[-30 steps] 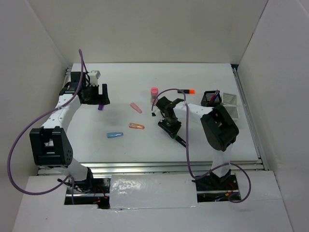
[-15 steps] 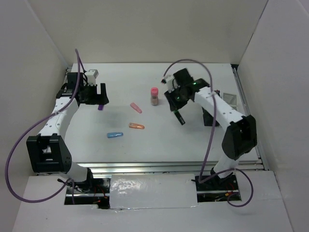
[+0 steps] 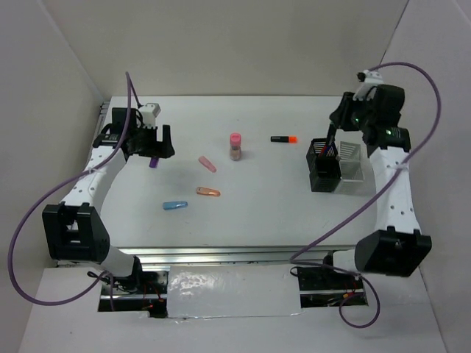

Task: Sort the stationery into containers
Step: Place the pen in the storage box.

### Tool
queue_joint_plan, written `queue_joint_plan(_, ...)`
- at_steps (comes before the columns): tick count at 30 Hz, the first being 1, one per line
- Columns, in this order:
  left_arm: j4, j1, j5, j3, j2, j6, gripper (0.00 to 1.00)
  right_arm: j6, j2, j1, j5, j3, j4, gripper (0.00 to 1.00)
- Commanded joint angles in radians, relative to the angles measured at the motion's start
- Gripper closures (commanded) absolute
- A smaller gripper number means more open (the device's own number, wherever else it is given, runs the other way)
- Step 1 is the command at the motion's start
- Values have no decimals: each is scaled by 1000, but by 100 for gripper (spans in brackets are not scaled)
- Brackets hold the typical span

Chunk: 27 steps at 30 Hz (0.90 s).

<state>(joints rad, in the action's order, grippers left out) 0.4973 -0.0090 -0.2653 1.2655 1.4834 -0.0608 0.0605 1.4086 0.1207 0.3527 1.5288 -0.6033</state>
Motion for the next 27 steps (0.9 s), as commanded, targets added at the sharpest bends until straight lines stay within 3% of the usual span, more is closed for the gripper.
queue_joint_plan(1,-36,-28,-9,34,14,-20,1,-103,-132,77,-59,-123,317,100)
queue_joint_plan(6,-48,-39,12,34,18,-16,1,-142,-142,108,-262,-237,468,100)
queue_joint_plan(14,-51,-29,35,41,48,-7,1,-218,2,163,-455,-210,563,100)
queue_joint_plan(27,-72,4,26,20,77,-19,1,-249,121,163,-532,-225,571,100)
